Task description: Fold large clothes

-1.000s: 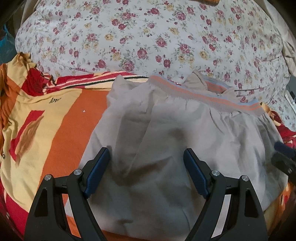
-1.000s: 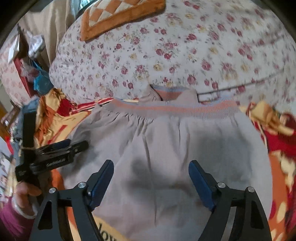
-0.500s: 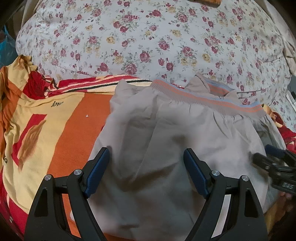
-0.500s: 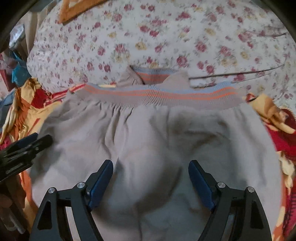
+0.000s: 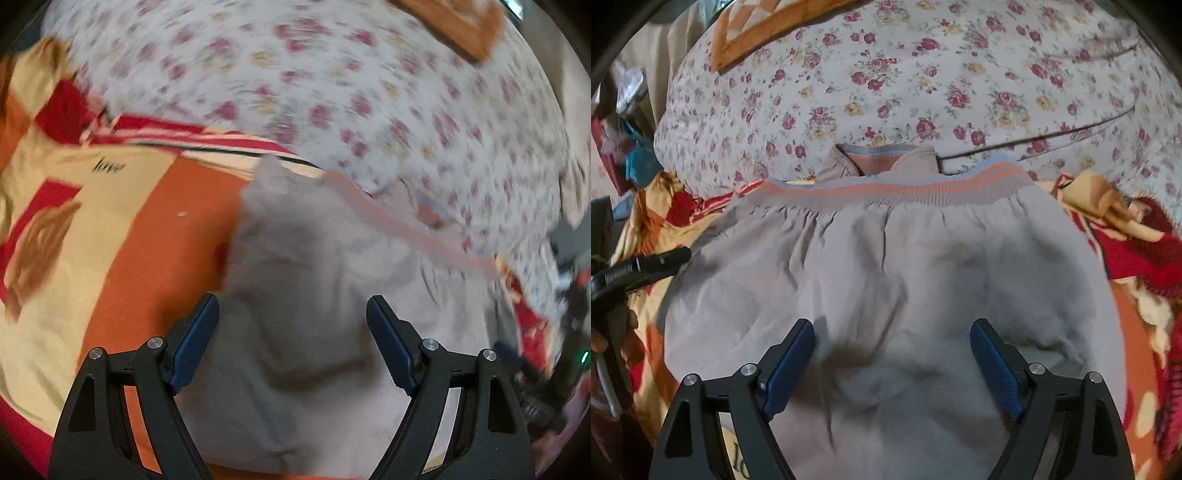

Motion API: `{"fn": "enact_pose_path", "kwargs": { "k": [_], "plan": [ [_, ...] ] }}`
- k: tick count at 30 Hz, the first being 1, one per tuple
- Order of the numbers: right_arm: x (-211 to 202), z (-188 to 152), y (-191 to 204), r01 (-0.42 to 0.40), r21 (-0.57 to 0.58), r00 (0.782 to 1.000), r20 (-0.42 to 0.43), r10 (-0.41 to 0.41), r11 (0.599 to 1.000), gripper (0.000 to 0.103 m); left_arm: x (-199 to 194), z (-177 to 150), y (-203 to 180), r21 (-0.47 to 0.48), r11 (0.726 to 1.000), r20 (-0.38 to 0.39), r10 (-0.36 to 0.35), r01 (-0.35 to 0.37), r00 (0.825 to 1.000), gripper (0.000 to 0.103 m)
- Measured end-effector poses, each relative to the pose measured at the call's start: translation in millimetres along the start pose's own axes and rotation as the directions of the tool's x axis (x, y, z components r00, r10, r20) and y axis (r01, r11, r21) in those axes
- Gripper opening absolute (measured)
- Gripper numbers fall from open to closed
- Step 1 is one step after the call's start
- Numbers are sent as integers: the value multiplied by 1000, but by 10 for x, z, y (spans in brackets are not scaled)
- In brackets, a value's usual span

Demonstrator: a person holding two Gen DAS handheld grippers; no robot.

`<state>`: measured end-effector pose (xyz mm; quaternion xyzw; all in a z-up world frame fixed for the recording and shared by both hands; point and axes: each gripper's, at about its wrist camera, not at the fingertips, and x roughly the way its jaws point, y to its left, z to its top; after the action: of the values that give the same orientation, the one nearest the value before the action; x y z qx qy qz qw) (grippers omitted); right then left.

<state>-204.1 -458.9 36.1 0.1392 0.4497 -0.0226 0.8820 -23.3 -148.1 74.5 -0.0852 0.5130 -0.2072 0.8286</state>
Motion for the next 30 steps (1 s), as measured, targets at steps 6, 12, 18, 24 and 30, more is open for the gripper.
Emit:
{"fn": "enact_pose_path", "kwargs": {
  "k": [6,12,18,24,30],
  "plan": [
    [50,25,79,-43,-24,999,-15,43,999,85,268,106,171,-44,999,-79,-4,1,997,82],
    [67,22,60,-50,-36,998,-29,49,998,85,567,124,38,-28,996,-142,-92,89,986,87],
    [85,27,37,-61,-35,998,-29,60,998,86,551,121,-81,-24,976,-179,-217,216,960,88],
    [70,40,23,-64,-21,998,-8,64,998,86,625,96,-127,8,982,-184,-183,187,966,88],
    [-22,109,-124,-4,14,1000,20,3,1000,86,573,40,-296,102,986,-155,-114,130,981,36]
  ]
}}
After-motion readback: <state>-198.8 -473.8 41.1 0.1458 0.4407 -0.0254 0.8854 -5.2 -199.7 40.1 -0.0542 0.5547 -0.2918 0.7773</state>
